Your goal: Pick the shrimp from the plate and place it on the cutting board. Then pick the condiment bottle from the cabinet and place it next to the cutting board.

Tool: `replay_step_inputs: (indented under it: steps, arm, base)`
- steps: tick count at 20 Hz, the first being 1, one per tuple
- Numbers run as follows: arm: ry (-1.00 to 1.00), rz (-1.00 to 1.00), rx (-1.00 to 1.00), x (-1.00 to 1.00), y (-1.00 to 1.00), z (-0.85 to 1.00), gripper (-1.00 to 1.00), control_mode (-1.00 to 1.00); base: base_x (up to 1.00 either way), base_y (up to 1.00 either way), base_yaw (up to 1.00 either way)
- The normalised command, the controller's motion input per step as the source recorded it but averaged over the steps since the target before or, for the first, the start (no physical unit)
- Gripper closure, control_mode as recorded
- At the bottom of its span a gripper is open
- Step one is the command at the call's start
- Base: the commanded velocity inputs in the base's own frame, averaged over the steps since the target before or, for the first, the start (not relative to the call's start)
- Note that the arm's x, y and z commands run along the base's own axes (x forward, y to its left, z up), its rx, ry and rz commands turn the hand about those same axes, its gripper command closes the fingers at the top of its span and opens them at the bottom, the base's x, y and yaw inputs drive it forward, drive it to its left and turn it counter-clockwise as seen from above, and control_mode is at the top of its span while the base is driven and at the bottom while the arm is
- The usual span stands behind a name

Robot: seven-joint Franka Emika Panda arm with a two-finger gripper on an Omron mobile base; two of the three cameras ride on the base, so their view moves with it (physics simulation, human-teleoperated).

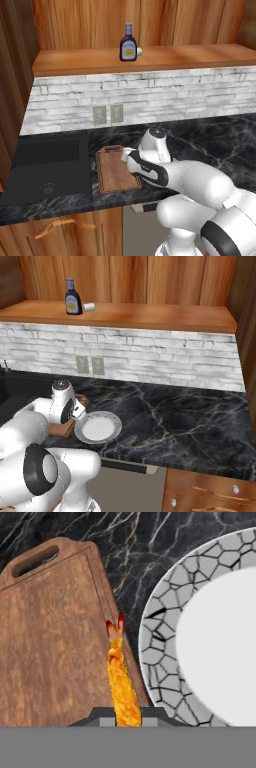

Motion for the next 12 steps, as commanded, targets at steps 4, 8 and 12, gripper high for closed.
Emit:
replay_step_inputs:
  steps: [4,8,12]
  arm:
    - [-0.03,0.00,0.00,-0.01,0.36,0.00,1.00,-1.00]
    - [-0.01,0.00,0.00,0.00,0.36,0.00,1.00,-1.00]
    - [0.00,0.00,0.00,0.00,0.36,-0.03,1.00,-1.00]
  base:
    - [0.00,0.00,0.00]
    - [0.00,0.00,0.00]
    - [0.00,0.00,0.00]
